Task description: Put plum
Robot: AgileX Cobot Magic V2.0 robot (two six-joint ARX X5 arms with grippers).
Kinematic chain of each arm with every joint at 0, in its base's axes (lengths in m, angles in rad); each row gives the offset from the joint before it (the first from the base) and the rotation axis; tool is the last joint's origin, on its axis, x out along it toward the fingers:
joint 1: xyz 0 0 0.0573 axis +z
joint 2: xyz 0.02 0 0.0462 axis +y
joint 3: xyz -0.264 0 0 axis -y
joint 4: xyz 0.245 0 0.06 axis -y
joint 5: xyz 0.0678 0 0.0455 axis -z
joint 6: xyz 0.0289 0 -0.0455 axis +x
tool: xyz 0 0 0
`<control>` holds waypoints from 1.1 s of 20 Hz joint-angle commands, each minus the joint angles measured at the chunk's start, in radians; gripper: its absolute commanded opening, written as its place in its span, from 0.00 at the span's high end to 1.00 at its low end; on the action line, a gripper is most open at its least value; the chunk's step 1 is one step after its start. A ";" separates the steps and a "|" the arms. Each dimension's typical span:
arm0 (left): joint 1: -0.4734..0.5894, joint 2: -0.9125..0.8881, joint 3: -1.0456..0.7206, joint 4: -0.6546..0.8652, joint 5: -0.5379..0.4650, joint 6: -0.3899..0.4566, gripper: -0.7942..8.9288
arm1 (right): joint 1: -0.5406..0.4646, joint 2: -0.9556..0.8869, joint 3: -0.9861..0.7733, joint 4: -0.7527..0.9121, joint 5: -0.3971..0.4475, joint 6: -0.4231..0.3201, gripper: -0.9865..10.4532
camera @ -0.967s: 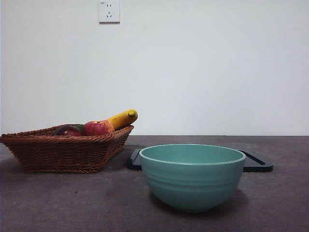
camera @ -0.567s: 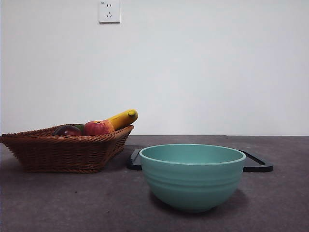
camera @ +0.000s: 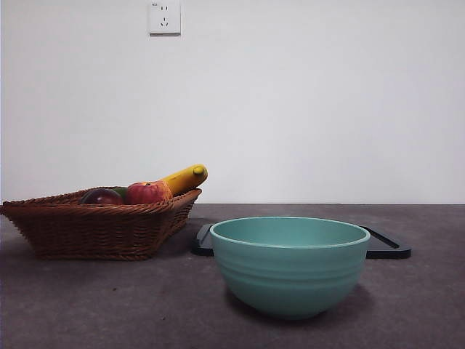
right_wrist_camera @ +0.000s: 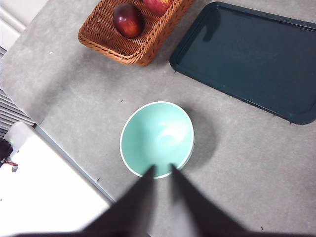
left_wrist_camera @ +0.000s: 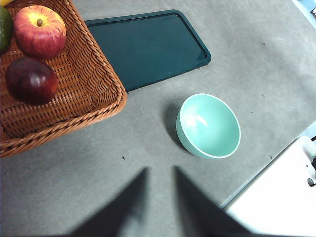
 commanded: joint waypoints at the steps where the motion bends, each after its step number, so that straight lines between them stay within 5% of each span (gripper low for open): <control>1: -0.003 0.006 0.024 0.035 0.001 -0.018 0.48 | 0.005 0.008 0.017 0.005 -0.003 -0.014 0.62; 3: -0.003 0.006 0.024 0.047 0.001 -0.033 0.40 | 0.005 0.008 0.017 0.005 -0.003 -0.014 0.57; 22: -0.036 0.216 0.026 0.187 -0.185 -0.048 0.41 | 0.005 0.008 0.017 0.005 -0.003 -0.010 0.56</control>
